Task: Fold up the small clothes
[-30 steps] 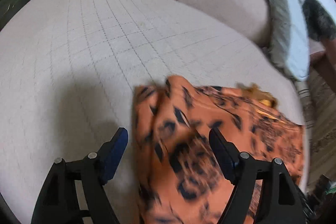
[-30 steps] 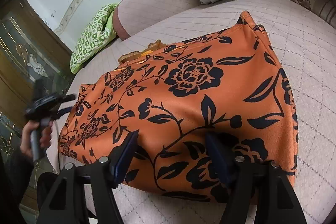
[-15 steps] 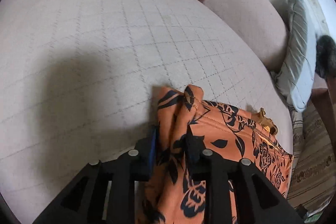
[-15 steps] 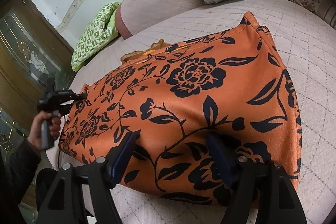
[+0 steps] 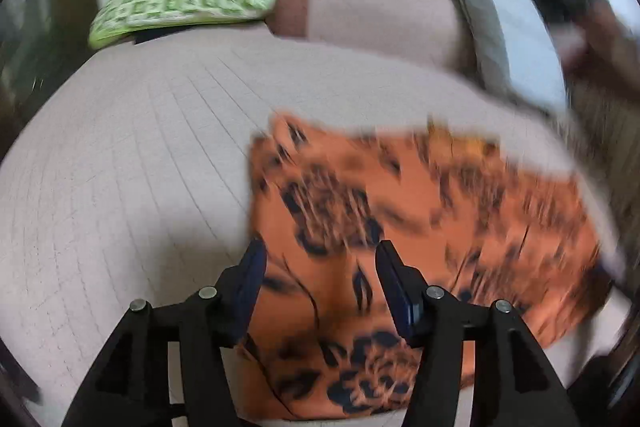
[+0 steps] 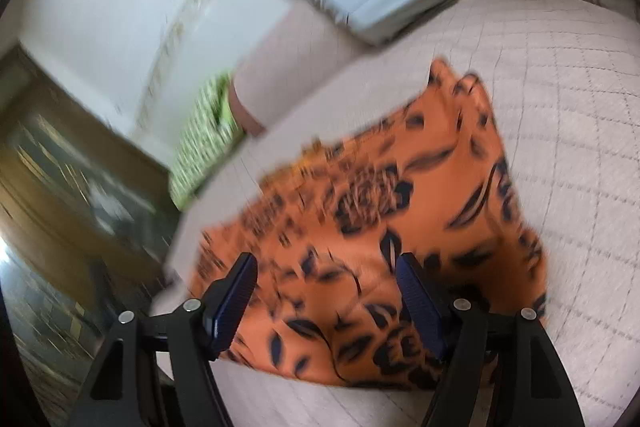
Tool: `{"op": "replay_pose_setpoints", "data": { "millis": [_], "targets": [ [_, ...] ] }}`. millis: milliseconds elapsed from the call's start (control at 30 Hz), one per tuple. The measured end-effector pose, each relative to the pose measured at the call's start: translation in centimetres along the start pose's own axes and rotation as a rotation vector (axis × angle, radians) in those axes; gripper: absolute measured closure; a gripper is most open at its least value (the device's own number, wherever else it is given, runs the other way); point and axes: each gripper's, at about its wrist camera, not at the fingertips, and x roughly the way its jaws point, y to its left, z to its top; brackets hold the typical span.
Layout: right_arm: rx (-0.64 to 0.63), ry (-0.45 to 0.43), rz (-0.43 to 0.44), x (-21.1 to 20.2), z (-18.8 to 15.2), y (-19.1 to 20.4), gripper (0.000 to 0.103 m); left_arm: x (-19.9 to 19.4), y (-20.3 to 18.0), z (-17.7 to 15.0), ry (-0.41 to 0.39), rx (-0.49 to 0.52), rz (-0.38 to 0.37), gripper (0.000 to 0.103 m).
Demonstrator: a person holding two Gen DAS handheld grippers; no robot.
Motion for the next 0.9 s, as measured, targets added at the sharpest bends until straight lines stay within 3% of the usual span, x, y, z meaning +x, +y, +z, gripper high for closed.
{"op": "replay_pose_setpoints", "data": {
  "millis": [33, 67, 100, 133, 167, 233, 267, 333, 400, 433, 467, 500, 533, 600, 700, 800, 900],
  "targets": [
    [0.102, 0.031, -0.078, 0.5, 0.4, -2.5, 0.028, 1.5, 0.2, -0.3, 0.059, 0.008, 0.043, 0.046],
    [0.181, 0.048, -0.057, 0.8, 0.4, -4.2, 0.034, 2.3, 0.2, -1.1, 0.053, 0.012, 0.071, 0.045],
    [0.307, 0.034, -0.022, 0.1, 0.4, -6.2, 0.052, 1.8, -0.1, -1.2, 0.02, 0.034, 0.09, 0.045],
    [0.337, 0.044, -0.024, -0.4, 0.7, -6.3, 0.059, 1.4, -0.5, -1.0, 0.029, 0.052, 0.107, 0.046],
    [0.317, 0.043, -0.03, -0.9, 1.0, -5.7, 0.057, 0.5, -0.9, -0.7, 0.023, 0.053, 0.089, 0.046],
    [0.227, 0.021, -0.045, -1.6, 2.0, -3.2, 0.03, -1.3, -1.3, -0.5, -0.059, 0.043, 0.027, 0.045],
    [0.183, 0.026, -0.026, -1.3, 2.7, -2.0, 0.027, -2.0, -1.6, -0.5, -0.094, 0.047, 0.017, 0.043],
    [0.135, 0.045, 0.004, 0.0, 4.3, -0.6, 0.027, -2.1, -1.6, -0.8, -0.11, 0.033, -0.004, 0.038],
    [0.095, 0.071, 0.012, 2.6, 6.6, -0.5, 0.027, -0.4, -1.3, -1.1, -0.06, 0.011, -0.037, 0.038],
    [0.085, 0.073, -0.063, 3.8, 7.5, -1.4, 0.028, 0.8, -0.7, -1.5, -0.018, -0.004, -0.036, 0.038],
    [0.13, 0.088, -0.173, 4.9, 8.1, -3.1, 0.028, 1.7, -0.3, -1.7, 0.005, -0.015, -0.034, 0.039],
    [0.254, 0.102, -0.202, 5.7, 8.1, -5.6, 0.031, 1.9, 0.2, -1.9, -0.005, -0.024, -0.043, 0.039],
    [0.348, 0.064, -0.15, 5.0, 8.0, -6.9, 0.037, 1.5, 0.2, -1.7, -0.021, -0.028, -0.041, 0.039],
    [0.308, 0.031, -0.143, 3.5, 8.1, -5.6, 0.037, 0.8, 0.6, -1.6, -0.04, -0.035, -0.059, 0.039],
    [0.189, -0.014, -0.202, 0.3, 6.4, -3.1, 0.033, 0.4, 1.4, -0.8, -0.064, -0.08, -0.073, 0.038],
    [0.231, -0.004, -0.157, -2.4, 3.1, -2.9, 0.031, -0.4, 1.6, -0.5, -0.084, -0.133, -0.119, 0.038],
    [0.292, 0.039, -0.125, -3.3, -2.4, -2.7, 0.029, -1.0, 1.2, -0.7, -0.104, -0.131, -0.152, 0.037]
  ]
}}
